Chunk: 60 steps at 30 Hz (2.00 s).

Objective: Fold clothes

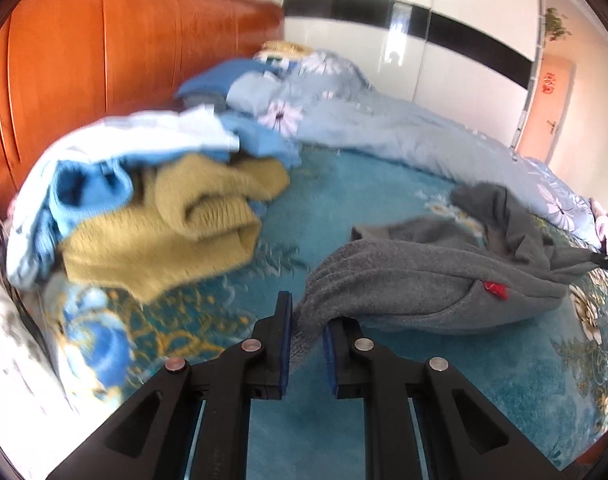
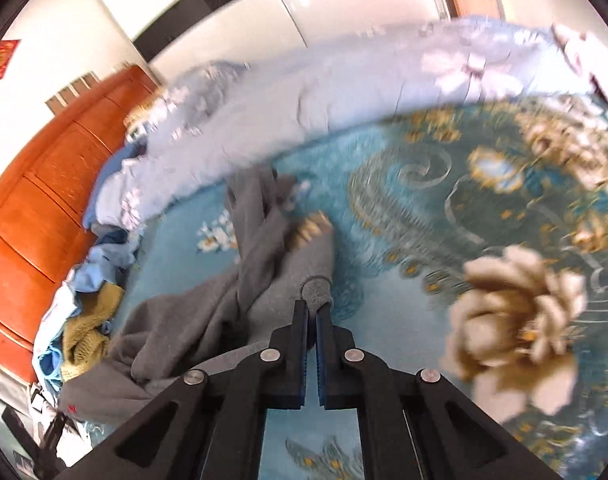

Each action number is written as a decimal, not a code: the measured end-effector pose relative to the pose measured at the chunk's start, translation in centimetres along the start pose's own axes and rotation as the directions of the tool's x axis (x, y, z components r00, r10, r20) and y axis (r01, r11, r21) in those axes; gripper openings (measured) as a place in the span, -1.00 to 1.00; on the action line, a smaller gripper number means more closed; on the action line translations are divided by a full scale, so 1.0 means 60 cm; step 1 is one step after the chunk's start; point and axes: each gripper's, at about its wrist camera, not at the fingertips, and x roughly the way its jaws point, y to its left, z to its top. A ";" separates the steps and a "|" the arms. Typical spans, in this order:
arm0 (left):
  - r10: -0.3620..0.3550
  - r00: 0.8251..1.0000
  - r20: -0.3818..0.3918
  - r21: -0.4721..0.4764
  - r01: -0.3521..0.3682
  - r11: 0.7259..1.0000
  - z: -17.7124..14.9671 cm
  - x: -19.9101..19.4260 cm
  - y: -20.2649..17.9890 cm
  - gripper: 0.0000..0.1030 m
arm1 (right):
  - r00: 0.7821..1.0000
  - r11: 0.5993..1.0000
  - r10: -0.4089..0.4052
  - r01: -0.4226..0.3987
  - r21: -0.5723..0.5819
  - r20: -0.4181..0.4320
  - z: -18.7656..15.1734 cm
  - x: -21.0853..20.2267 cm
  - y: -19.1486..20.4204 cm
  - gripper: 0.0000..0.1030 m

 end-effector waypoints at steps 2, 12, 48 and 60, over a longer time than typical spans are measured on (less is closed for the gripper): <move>-0.048 0.998 0.030 0.040 0.047 0.998 0.004 -0.017 -0.007 -0.70 | 0.999 1.000 0.004 -0.004 -0.008 0.050 0.001 -0.044 0.005 -0.93; -0.070 0.979 -0.193 0.278 0.122 0.953 -0.105 0.032 -0.090 -0.65 | 0.978 0.996 -0.079 0.084 -0.016 0.191 -0.020 -0.168 -0.004 -0.93; 0.066 0.976 -0.207 0.101 -0.046 0.994 -0.084 0.066 -0.017 -0.60 | 0.971 0.958 -0.208 0.177 -0.226 -0.118 -0.092 -0.007 -0.089 0.09; 0.085 0.971 -0.224 0.099 -0.064 0.993 -0.083 0.062 -0.021 -0.52 | 0.988 0.988 -0.073 0.053 -0.147 -0.137 -0.161 -0.010 -0.099 0.09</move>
